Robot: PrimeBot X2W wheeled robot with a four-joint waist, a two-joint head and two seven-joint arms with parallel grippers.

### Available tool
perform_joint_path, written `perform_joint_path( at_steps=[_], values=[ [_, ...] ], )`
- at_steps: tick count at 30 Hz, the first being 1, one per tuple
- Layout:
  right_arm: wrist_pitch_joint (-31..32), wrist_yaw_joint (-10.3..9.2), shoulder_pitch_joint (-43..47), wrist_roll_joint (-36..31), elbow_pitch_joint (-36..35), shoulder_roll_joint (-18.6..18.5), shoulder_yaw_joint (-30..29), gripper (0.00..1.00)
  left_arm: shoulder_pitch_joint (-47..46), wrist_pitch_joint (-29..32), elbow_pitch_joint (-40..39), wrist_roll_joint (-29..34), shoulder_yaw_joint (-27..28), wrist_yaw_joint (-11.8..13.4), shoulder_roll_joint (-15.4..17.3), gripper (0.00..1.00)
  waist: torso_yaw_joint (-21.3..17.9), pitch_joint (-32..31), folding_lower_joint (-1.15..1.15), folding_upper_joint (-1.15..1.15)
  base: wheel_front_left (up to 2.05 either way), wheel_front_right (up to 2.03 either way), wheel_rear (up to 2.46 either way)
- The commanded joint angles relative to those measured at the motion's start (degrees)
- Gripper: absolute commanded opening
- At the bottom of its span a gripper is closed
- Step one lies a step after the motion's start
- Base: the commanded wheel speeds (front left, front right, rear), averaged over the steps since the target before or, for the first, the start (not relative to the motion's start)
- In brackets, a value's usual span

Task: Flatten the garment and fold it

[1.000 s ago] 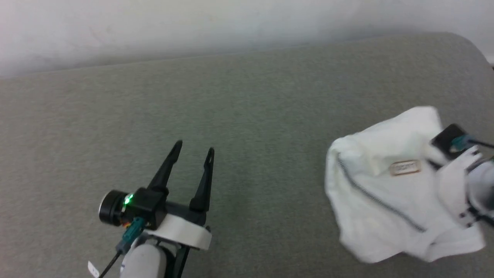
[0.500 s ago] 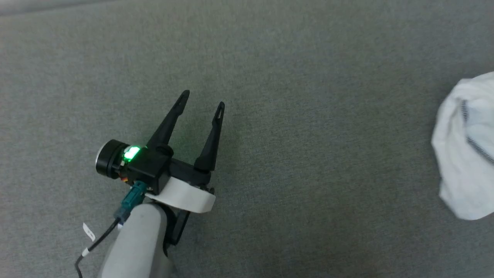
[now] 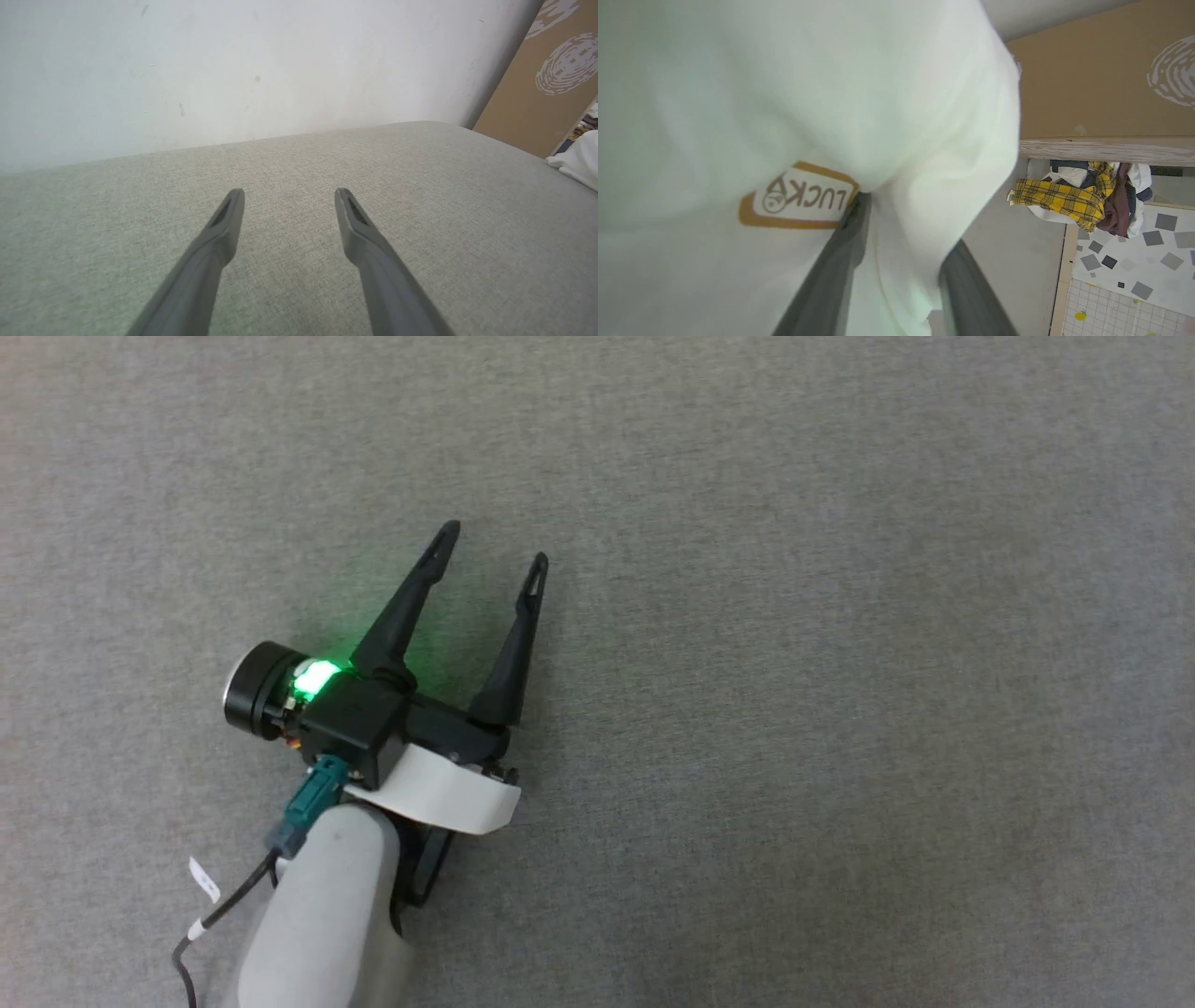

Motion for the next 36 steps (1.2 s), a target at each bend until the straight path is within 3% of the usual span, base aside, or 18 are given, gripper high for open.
perform_joint_path(
  at_steps=[1, 10, 15, 19, 26, 36],
  values=[
    [-0.5, -0.13, -1.12, -1.05, 0.37, 0.8, -0.31, 1.0, 0.09, -0.23, 0.93, -0.12, 0.67, -0.19, 0.48, 1.0, 0.06, -0.85, -0.01, 0.0, 0.0, 0.0, 0.0],
    [0.85, -0.13, -2.56, -2.87, -0.71, 1.7, 0.22, 1.0, 5.29, -0.23, 2.52, -1.34, 2.24, 0.4, -0.65, 1.0, -1.39, -12.33, -0.01, 0.0, 0.0, 0.0, 0.0],
    [1.53, -0.13, -3.84, -1.32, -6.24, 2.5, 3.76, 1.0, 9.34, -0.23, 2.74, -1.6, 3.61, 0.86, -1.07, 1.0, -2.13, -20.02, -0.01, 0.0, 0.0, 0.0, 0.0],
    [-0.61, -0.13, -4.93, 1.34, -12.91, 5.66, 3.92, 1.0, 12.48, -0.23, 2.17, -2.25, 5.34, 1.57, -1.44, 1.0, -2.01, -24.92, -0.01, 0.0, 0.0, 0.0, 0.0],
    [-7.61, -0.13, -1.36, 3.27, -25.46, 15.31, -1.22, 1.0, 16.38, -0.23, 2.28, -5.39, 8.95, 2.57, -2.18, 1.0, 0.1, -29.73, -0.01, 0.0, 0.0, 0.0, 0.0],
    [-12.97, -0.13, 16.09, -1.55, -43.37, 32.43, -10.06, 1.0, 20.2, -0.23, 1.53, -4.75, 11.28, 5.36, -2.59, 1.0, 2.73, -32.18, -0.01, 0.0, 0.0, 0.0, 0.0]
  ],
)
